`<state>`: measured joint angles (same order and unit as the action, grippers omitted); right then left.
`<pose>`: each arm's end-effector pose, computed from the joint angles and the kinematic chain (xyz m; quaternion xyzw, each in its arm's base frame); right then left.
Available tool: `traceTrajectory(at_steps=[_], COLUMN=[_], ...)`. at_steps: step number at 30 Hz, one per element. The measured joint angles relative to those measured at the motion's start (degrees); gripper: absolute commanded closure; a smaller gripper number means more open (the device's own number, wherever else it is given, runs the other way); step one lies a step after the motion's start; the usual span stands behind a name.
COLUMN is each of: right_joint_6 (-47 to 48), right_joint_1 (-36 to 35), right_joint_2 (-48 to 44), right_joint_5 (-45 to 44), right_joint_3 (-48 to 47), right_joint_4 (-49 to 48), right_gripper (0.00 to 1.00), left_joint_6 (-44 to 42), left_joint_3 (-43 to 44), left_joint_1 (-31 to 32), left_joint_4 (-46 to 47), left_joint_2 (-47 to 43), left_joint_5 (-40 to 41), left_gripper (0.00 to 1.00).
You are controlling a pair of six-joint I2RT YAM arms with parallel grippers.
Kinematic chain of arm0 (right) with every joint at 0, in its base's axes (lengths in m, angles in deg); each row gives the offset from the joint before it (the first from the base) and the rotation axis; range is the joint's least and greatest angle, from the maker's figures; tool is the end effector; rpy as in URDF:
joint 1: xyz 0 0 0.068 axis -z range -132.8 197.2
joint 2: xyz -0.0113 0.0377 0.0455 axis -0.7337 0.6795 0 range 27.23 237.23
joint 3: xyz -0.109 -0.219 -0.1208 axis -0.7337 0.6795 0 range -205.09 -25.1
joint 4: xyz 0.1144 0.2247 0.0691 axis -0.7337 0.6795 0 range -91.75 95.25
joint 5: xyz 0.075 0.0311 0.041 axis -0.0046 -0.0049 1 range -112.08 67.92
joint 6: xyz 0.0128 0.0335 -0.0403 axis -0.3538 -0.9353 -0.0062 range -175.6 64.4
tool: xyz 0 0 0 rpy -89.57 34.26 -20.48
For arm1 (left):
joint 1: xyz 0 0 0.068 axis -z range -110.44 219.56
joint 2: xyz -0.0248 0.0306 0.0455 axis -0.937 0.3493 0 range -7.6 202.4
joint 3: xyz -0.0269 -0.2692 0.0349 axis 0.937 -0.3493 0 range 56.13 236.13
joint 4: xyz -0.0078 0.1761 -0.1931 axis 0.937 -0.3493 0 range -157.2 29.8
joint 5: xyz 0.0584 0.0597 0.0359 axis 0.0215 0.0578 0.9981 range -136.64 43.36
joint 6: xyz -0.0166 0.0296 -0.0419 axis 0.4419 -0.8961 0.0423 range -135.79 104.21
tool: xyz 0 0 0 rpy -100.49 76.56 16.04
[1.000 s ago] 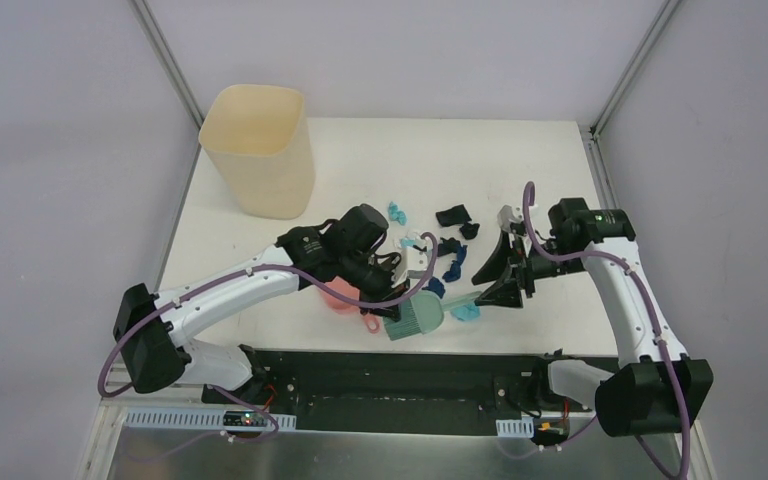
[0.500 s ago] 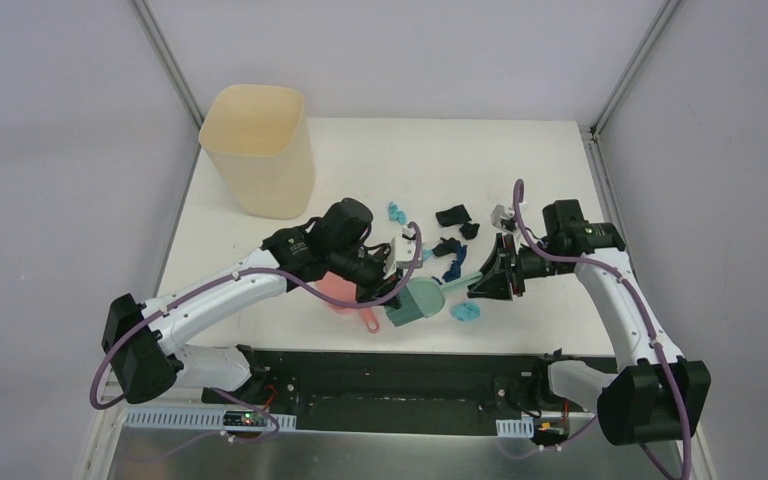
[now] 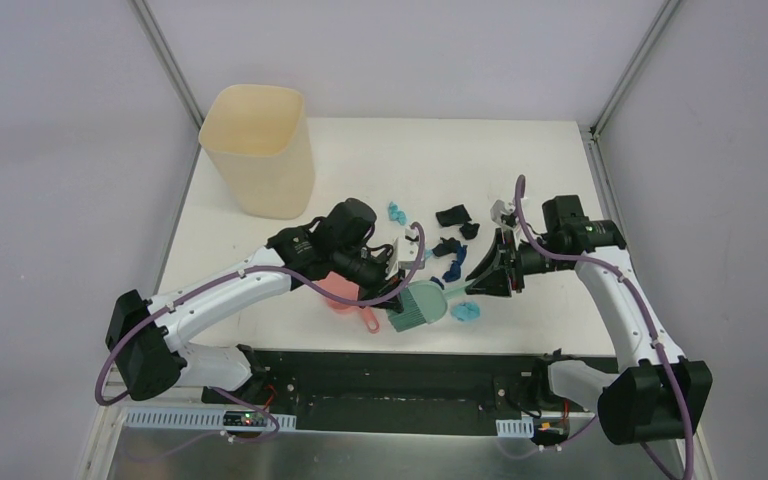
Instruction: Sweep away the paper scraps from the table
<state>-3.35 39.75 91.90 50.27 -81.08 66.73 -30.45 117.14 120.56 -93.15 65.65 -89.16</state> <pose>0.1712 0.0565 0.2917 -0.4564 0.6629 0.5079 0.3069 0.1492 -0.2225 0.3019 0.5832 0.6491 -0.4293 0.2329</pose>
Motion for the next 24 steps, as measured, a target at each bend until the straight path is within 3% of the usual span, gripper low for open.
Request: traceTrajectory(at_steps=[7,10,11,13,15,20,24], right_joint_6=[1.05,1.4,1.55,1.57,1.14,-2.91,-10.19], right_joint_1=[-0.48,-0.59,-0.61,-0.7,-0.7,-0.74,-0.74], right_joint_2=[0.76,0.76,0.76,0.76,0.79,1.49,2.86], right_joint_5=[0.37,0.87,1.36,1.84,1.84,1.18,-1.66], right_joint_3=[-0.74,-0.74,-0.74,-0.74,-0.79,-0.81,-0.81], right_joint_4=[2.25,2.97,3.43,3.98,3.78,1.38,-3.13], right_gripper=[0.85,1.0,1.0,1.0,1.0,1.0,1.0], left_joint_6=[0.15,0.2,0.33,0.59,0.57,2.03,2.49], left_joint_3=[0.02,0.02,0.02,0.02,0.0,-1.88,-7.76], left_joint_1=[-0.02,-0.22,-0.39,-0.87,-0.81,-0.37,-0.35], left_joint_4=[-0.02,-0.26,-0.46,-0.55,-0.33,4.0,9.16], left_joint_2=[0.09,0.33,0.52,0.79,0.9,-0.17,-5.81], left_joint_5=[-0.07,0.04,0.44,0.92,2.08,7.37,12.83], left_gripper=[1.0,1.0,0.96,0.69,0.54,0.35,0.34])
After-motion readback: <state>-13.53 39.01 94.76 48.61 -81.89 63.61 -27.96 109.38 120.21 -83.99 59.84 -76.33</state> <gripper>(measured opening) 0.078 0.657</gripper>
